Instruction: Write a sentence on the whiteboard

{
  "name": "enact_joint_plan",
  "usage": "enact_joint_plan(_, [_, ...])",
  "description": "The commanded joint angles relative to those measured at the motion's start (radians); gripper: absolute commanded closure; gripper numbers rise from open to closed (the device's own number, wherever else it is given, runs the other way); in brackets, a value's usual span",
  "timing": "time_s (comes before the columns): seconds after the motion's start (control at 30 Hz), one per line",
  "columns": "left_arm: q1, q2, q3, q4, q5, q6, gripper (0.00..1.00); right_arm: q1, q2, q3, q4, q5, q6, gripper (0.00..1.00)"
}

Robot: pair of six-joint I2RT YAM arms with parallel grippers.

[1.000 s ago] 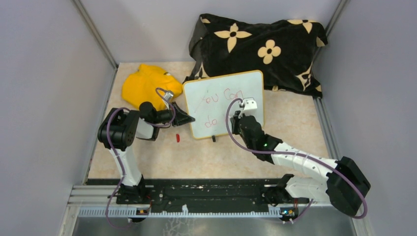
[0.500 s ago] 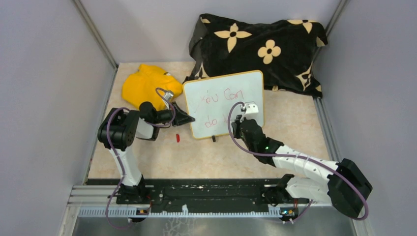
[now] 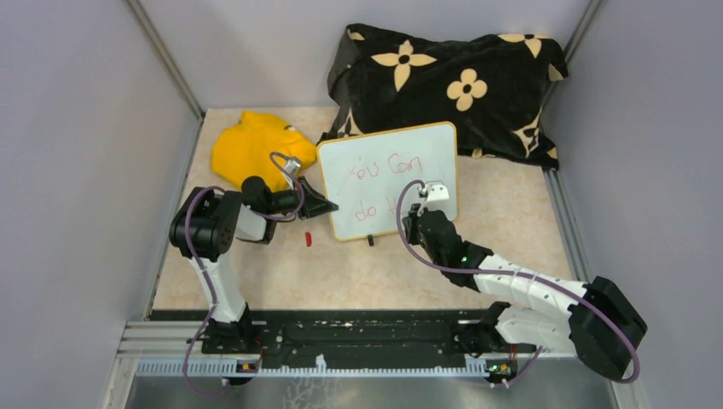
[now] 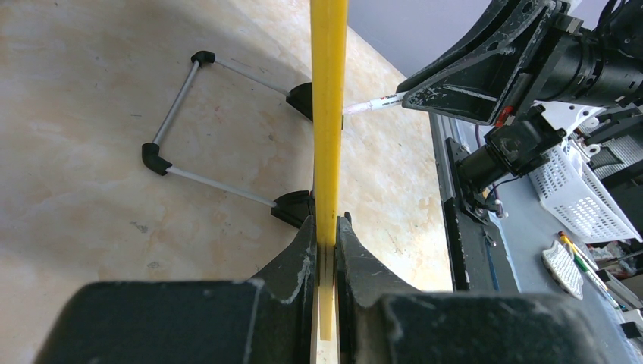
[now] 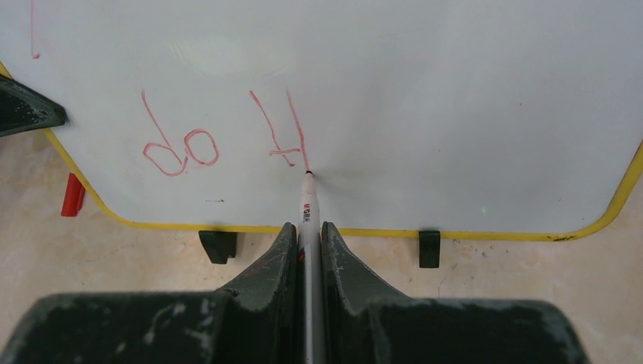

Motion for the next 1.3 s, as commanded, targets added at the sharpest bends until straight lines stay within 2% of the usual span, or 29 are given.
enact_joint_plan(0.0, [-0.022, 0.000, 0.004, -0.040, 0.020, 0.023, 1.00, -0.008, 0.013, 0.048, 0.019, 0.037, -0.020, 1.00])
enact_joint_plan(0.47, [-0.022, 0.000, 0.005, -0.041, 0.022, 0.024, 1.00, -0.008, 0.039, 0.103, 0.037, 0.059, -0.051, 1.00])
enact_joint_plan(1.27, [-0.023, 0.001, 0.005, -0.042, 0.023, 0.025, 1.00, -0.039, 0.018, 0.102, 0.018, 0.105, -0.050, 1.00])
